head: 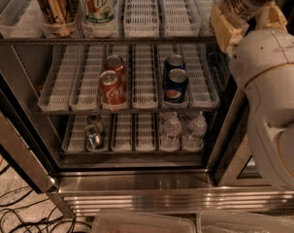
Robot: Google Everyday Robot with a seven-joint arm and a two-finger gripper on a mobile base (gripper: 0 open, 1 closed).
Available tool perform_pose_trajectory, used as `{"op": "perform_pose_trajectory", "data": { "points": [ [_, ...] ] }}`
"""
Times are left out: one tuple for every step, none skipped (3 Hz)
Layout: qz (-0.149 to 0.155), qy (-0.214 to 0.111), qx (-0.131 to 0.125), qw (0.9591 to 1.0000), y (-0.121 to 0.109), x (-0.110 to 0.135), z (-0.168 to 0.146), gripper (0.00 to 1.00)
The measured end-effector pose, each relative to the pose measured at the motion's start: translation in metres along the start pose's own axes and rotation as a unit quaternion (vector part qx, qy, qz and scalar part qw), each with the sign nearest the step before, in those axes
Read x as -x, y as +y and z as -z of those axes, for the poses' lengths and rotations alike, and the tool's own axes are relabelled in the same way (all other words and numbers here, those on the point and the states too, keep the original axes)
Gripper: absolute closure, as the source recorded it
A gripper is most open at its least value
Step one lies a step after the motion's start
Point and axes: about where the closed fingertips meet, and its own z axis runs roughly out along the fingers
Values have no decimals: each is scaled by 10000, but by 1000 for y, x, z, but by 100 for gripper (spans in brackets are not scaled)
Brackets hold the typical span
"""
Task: Pick blue plastic bottle from top shelf of fridge
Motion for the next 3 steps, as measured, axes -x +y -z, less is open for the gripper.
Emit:
{"op": "perform_pose_trajectory", "data": {
  "points": [
    [163,238,277,9992,-13,-6,19,100],
    [272,430,297,9983,-32,-11,29,100],
    [272,430,297,9983,-32,-11,29,100]
  ]
}}
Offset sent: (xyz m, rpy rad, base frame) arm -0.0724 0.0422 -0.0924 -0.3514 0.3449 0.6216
